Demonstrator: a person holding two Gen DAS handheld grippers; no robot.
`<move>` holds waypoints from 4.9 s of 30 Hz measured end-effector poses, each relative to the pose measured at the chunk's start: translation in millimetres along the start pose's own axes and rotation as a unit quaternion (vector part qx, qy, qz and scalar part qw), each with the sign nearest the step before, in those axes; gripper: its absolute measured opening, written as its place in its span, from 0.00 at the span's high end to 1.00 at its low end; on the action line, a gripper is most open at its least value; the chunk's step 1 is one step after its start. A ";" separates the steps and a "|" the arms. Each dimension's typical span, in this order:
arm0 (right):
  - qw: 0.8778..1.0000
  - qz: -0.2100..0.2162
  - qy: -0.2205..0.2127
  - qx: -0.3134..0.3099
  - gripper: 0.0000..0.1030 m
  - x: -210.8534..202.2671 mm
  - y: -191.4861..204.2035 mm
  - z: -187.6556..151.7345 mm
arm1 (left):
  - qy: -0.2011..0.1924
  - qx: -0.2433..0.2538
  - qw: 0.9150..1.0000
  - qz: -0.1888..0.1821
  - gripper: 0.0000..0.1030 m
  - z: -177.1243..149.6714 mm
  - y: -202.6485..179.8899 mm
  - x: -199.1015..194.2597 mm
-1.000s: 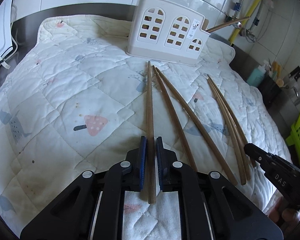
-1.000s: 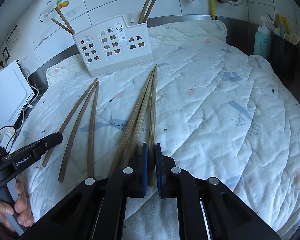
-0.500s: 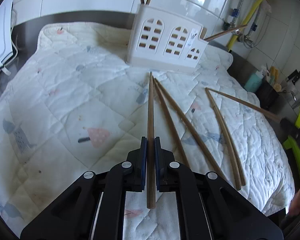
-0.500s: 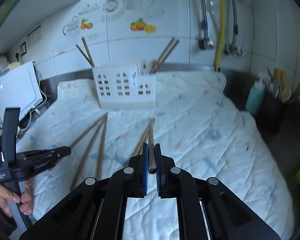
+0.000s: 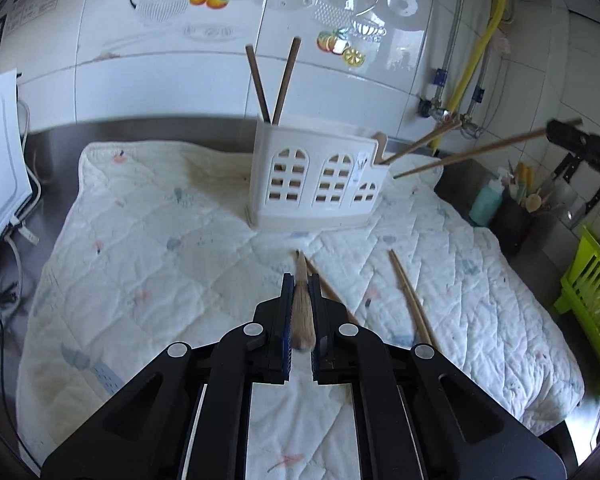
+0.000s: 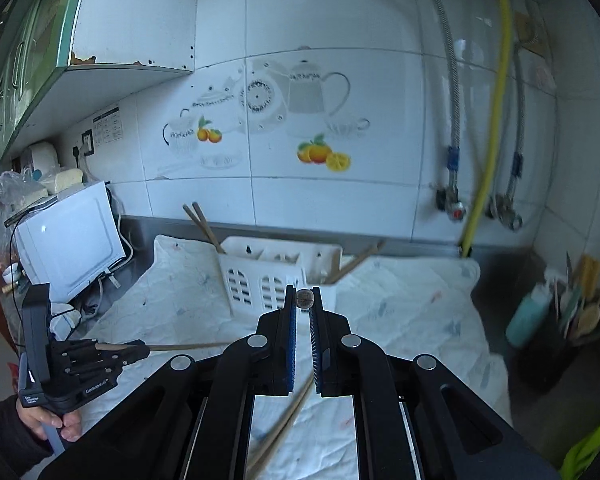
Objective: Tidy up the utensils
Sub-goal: 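Lift the chopsticks upright toward the white holder with both grippers, then drop the chopsticks into the white holder by opening both grippers, then move both open grippers back over the remaining loose chopsticks, then grasp a wooden chopstick with the left gripper while the right gripper grasps another, then raise both chopsticks upright and lower them into the white holder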
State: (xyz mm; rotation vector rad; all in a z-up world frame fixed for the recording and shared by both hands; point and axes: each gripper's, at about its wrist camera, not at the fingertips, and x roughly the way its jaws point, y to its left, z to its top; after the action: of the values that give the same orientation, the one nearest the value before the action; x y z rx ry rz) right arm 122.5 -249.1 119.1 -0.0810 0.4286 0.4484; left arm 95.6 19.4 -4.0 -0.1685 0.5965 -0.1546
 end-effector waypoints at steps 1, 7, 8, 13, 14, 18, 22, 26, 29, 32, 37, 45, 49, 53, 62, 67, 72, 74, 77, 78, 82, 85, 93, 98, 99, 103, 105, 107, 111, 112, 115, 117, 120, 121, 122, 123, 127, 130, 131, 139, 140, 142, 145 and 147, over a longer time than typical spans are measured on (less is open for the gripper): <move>1.000 0.001 0.001 -0.004 0.94 2.4 -0.6 8.8 | -0.002 0.003 1.000 -0.002 0.95 4.6 0.1 -1.2; 0.999 0.000 0.029 -0.030 0.94 31.4 -3.2 56.9 | -0.014 0.020 1.000 -0.009 0.95 28.6 -3.2 -5.7; 0.999 0.000 0.035 -0.032 0.94 37.4 -3.8 60.6 | -0.015 0.022 1.000 -0.011 0.95 31.4 -4.1 -6.0; 0.994 -0.002 0.098 -0.041 0.94 80.7 -4.4 75.0 | -0.022 0.036 0.999 -0.021 0.95 48.1 -10.9 -8.2; 0.994 -0.002 0.106 -0.039 0.94 88.0 -5.4 76.2 | -0.023 0.036 0.999 -0.024 0.95 52.1 -11.7 -8.5; 0.991 0.007 0.133 -0.024 0.94 114.5 -12.2 79.7 | -0.030 0.040 0.998 -0.032 0.95 66.0 -14.5 -10.6; 0.991 0.009 0.131 -0.017 0.91 128.4 -15.8 82.9 | -0.044 0.047 0.997 -0.041 0.95 83.0 -21.6 -16.7; 0.993 0.005 0.114 -0.014 0.79 126.0 -17.1 85.8 | -0.071 0.062 0.994 -0.046 0.95 106.4 -32.7 -26.2; 0.995 -0.003 0.098 -0.018 0.69 117.3 -17.6 86.8 | -0.097 0.070 0.992 -0.046 0.95 128.6 -40.5 -32.6; 0.996 -0.002 0.086 -0.023 0.68 106.0 -18.4 86.2 | -0.120 0.073 0.989 -0.043 0.95 152.5 -44.7 -35.2; 0.997 -0.002 0.065 -0.037 0.60 83.4 -15.9 76.3 | -0.138 0.071 0.988 -0.016 0.95 186.5 -44.8 -19.0; 0.997 0.013 0.059 -0.041 0.58 67.0 -13.3 50.7 | -0.106 0.050 0.993 0.011 0.95 210.1 -27.7 30.4; 0.997 0.020 0.063 -0.036 0.58 67.6 -11.7 38.0 | -0.088 0.045 0.995 0.021 0.95 209.4 -21.7 47.6; 0.997 0.018 0.065 -0.035 0.58 67.9 -6.9 25.2 | -0.072 0.038 0.997 0.013 0.94 207.8 -18.2 56.5; 0.997 0.018 0.069 -0.023 0.58 56.0 3.1 -11.1 | -0.088 0.047 0.995 -0.001 0.90 206.3 -25.6 39.1; 0.996 0.012 0.085 0.006 0.58 48.7 5.1 -51.1 | -0.111 0.045 0.993 -0.009 0.72 197.7 -27.7 9.9; 0.992 -0.001 0.112 0.050 0.59 45.2 4.6 -103.4 | -0.112 0.041 0.993 -0.014 0.71 174.2 -26.0 -16.4; 0.989 0.000 0.126 0.075 0.64 45.7 4.2 -124.1 | -0.113 0.044 0.993 -0.012 0.71 159.2 -25.8 -25.3; 0.983 0.005 0.147 0.106 0.70 48.8 6.3 -153.2 | -0.102 0.041 0.994 -0.011 0.71 135.4 -24.9 -30.7; 0.982 0.006 0.153 0.112 0.71 49.5 7.8 -160.2 | -0.097 0.040 0.994 -0.013 0.71 129.2 -24.3 -31.0; 0.978 0.005 0.166 0.125 0.73 50.1 16.9 -182.4 | -0.079 0.035 0.996 -0.005 0.71 96.3 -21.6 -31.2; 0.976 0.005 0.173 0.132 0.78 53.0 23.1 -193.5 | -0.059 0.023 0.998 -0.007 0.71 71.3 -17.9 -27.6; 0.974 -0.005 0.184 0.132 0.86 64.2 33.7 -204.2 | -0.002 0.009 1.000 0.007 0.71 4.7 -10.5 -14.5; 0.972 -0.003 0.192 0.139 0.88 70.7 37.1 -204.6 | 0.032 -0.007 0.999 0.003 0.71 -29.8 -7.6 -5.0; 0.971 -0.006 0.194 0.139 0.89 72.0 38.2 -205.0 | 0.038 -0.007 0.999 0.003 0.71 -35.1 -7.7 -3.1; 0.972 -0.018 0.196 0.131 0.90 75.8 41.5 -208.4 | 0.062 -0.012 0.998 -0.008 0.71 -54.4 -9.9 5.2; 0.973 -0.025 0.193 0.125 0.91 74.3 41.8 -208.0 | 0.073 -0.014 0.997 -0.014 0.71 -62.9 -12.4 8.8; 0.974 -0.032 0.189 0.124 0.91 72.3 39.8 -207.8 | 0.085 -0.011 0.996 -0.020 0.71 -70.7 -17.0 13.0; 0.975 -0.049 0.182 0.120 0.92 66.4 32.4 -207.7 | 0.100 -0.012 0.994 -0.032 0.71 -81.1 -28.2 21.5; 0.975 -0.054 0.181 0.118 0.93 64.6 30.1 -208.1 | 0.103 -0.011 0.994 -0.032 0.71 -83.4 -31.8 24.3; 0.974 -0.063 0.180 0.122 0.93 60.9 21.6 -210.7 | 0.109 -0.009 0.993 -0.035 0.71 -88.2 -41.2 33.3; 0.973 -0.066 0.181 0.128 0.93 59.6 16.4 -213.2 | 0.115 -0.005 0.993 -0.029 0.71 -91.2 -45.6 40.2; 0.973 -0.061 0.182 0.129 0.92 59.9 15.8 -214.9 | 0.123 -0.016 0.992 -0.028 0.72 -93.5 -45.4 48.9; 0.973 -0.060 0.181 0.129 0.91 59.9 16.4 -215.1 | 0.123 -0.018 0.992 -0.024 0.73 -94.0 -44.9 50.9; 0.973 -0.059 0.180 0.129 0.91 59.7 16.8 -215.5 | 0.122 -0.019 0.992 -0.023 0.73 -94.4 -44.9 51.8; 0.973 -0.059 0.179 0.129 0.91 60.2 17.6 -215.4 | 0.120 -0.019 0.992 -0.021 0.73 -94.3 -45.4 52.5; 0.975 -0.058 0.173 0.127 0.92 60.7 17.7 -217.2 | 0.112 -0.006 0.994 -0.001 0.86 -95.1 -47.6 55.9; 0.976 -0.056 0.170 0.122 0.93 59.8 17.2 -216.7 | 0.114 -0.006 0.993 -0.003 0.90 -93.0 -44.8 56.1; 0.977 -0.055 0.169 0.121 0.93 58.6 17.0 -215.7 | 0.115 -0.006 0.993 -0.003 0.90 -91.8 -43.3 56.1; 0.988 -0.064 0.120 0.078 0.93 28.8 22.4 -182.9 | 0.083 0.000 0.997 0.002 0.95 -71.0 -29.8 34.3; 0.989 -0.066 0.111 0.070 0.93 24.0 23.2 -176.2 | 0.078 -0.001 0.997 0.003 0.95 -68.5 -27.6 31.8; 0.992 -0.065 0.094 0.057 0.93 15.1 24.4 -163.4 | 0.071 -0.003 0.997 0.007 0.95 -64.2 -23.6 28.9; 0.995 -0.066 0.066 0.027 0.93 3.2 26.7 -139.6 | 0.060 -0.004 0.998 0.008 0.95 -56.4 -19.6 23.3; 0.997 -0.058 0.053 0.019 0.93 -1.8 24.7 -124.4 | 0.053 0.001 0.999 0.004 0.95 -49.4 -19.9 19.1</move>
State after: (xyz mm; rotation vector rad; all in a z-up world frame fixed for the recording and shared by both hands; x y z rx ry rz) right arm 62.6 -248.5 7.3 -0.0927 0.5333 0.3216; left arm 81.1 -9.2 -50.6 -0.1575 0.7031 -0.1569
